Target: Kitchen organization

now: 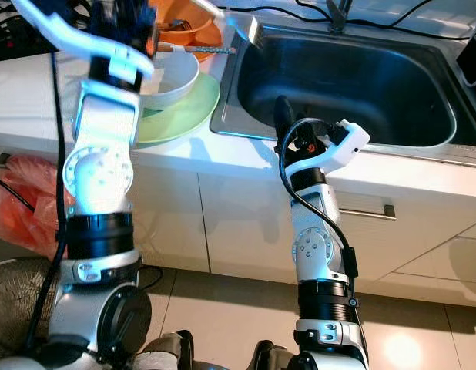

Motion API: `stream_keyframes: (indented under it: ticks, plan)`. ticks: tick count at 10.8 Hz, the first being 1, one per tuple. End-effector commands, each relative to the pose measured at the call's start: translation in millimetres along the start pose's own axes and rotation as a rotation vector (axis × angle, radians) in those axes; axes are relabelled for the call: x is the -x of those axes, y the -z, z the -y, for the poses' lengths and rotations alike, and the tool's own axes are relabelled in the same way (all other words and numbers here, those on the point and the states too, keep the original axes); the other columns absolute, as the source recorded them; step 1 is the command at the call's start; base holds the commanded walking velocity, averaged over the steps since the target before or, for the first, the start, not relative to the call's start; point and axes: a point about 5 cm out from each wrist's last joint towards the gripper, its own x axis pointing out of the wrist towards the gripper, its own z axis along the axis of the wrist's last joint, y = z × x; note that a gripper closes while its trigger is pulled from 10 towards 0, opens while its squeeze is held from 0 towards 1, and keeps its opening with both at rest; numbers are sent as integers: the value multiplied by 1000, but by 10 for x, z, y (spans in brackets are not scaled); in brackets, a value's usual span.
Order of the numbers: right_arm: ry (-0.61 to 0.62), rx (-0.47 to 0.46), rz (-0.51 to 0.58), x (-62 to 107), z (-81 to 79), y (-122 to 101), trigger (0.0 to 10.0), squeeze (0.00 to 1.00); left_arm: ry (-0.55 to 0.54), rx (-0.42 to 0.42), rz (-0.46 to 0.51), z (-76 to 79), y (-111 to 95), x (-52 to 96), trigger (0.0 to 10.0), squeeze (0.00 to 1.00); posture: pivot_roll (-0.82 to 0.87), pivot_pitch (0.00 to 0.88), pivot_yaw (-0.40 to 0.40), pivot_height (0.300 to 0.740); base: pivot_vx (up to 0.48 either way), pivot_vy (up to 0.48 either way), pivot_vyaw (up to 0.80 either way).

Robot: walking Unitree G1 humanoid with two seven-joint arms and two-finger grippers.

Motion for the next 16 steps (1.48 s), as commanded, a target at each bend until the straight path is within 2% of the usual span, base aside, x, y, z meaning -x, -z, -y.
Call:
stream_keyframes:
  ticks: [1,2,3,4,7,8,9,10,11,12,13,14,16]
  plan:
    - [-9,-26,19,-29,-27,-36,10000,0,-30,126,-2,-42,148,65,10000,0,112,146,-45,740,0,0,0]
    - [-11,-32,21,-34,-34,-38,10000,0,-56,178,-5,-127,176,97,10000,0,113,143,-45,740,0,0,0]
    - [-22,-55,23,-40,-49,-40,10000,0,-66,266,10,-198,188,131,10000,0,110,140,-44,740,0,0,0]
    - [-24,-80,27,-41,-53,-47,10000,0,-42,313,29,-200,158,141,10000,0,111,138,-44,740,0,0,0]
    - [-29,-132,30,-49,-68,-41,10000,0,-25,348,15,-246,192,202,10000,0,114,135,-45,740,0,0,0]
    - [-33,-149,30,-52,-78,-35,1373,0,-24,361,7,-249,228,219,10000,0,112,136,-44,740,0,0,0]
    - [-32,-175,33,-54,-81,-35,0,0,-30,366,-5,-255,262,230,10000,0,111,139,-43,740,0,0,0]
    - [-24,-200,36,-54,-75,-38,7961,0,-33,366,-18,-255,291,235,10000,0,111,142,-43,740,0,0,0]
    - [-25,-193,32,-54,-76,-37,7961,0,-32,367,-21,-255,296,233,10000,0,111,144,-43,740,0,0,0]
    - [-29,-178,23,-56,-93,-24,10000,0,-36,358,-41,-259,333,241,10000,0,112,149,-42,740,0,0,0]
    - [-35,-201,26,-63,-112,-25,10000,0,-37,354,-49,-254,355,245,10000,0,111,151,-43,740,0,0,0]
    - [-35,-224,34,-71,-122,-36,10000,992,-35,351,-52,-243,366,243,10000,0,112,152,-44,740,0,0,0]
    - [-20,-317,61,-87,-113,-86,10000,1000,-33,339,-62,-230,386,236,10000,0,109,154,-44,740,0,0,0]
